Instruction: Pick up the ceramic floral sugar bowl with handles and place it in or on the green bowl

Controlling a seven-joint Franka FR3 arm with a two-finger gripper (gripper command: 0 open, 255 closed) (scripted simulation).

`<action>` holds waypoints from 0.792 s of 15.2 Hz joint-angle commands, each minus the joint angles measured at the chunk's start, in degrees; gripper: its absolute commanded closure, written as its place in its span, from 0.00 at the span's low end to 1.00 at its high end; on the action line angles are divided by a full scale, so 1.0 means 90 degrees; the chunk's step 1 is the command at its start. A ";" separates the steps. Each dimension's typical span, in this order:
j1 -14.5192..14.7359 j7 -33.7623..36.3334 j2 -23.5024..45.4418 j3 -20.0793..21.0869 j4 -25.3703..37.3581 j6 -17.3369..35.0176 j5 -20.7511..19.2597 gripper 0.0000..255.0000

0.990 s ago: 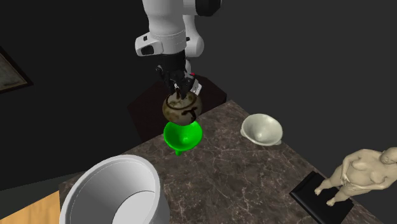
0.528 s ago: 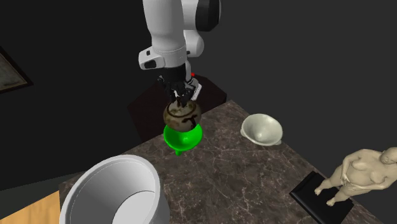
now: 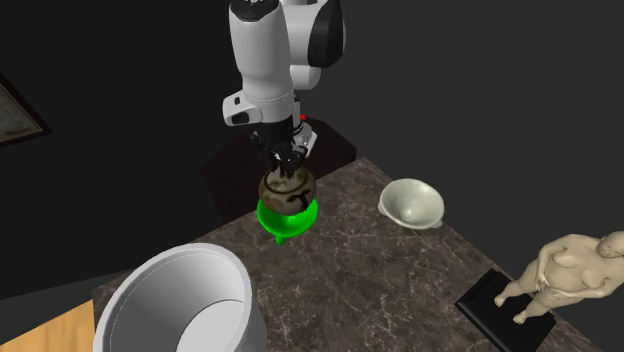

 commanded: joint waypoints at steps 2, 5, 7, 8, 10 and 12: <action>0.0002 0.0002 0.0000 0.0003 -0.0003 0.0017 0.0003 1.00; 0.0001 0.0002 0.0000 0.0003 -0.0003 0.0017 0.0003 1.00; 0.0002 0.0001 -0.0003 0.0002 -0.0003 0.0014 0.0003 0.00; 0.0002 0.0001 -0.0003 0.0002 -0.0003 0.0015 0.0003 0.00; 0.0002 0.0001 -0.0003 0.0002 -0.0004 0.0015 0.0003 0.00; -0.0005 0.0001 -0.0080 -0.0037 0.0157 -0.0223 -0.0018 0.00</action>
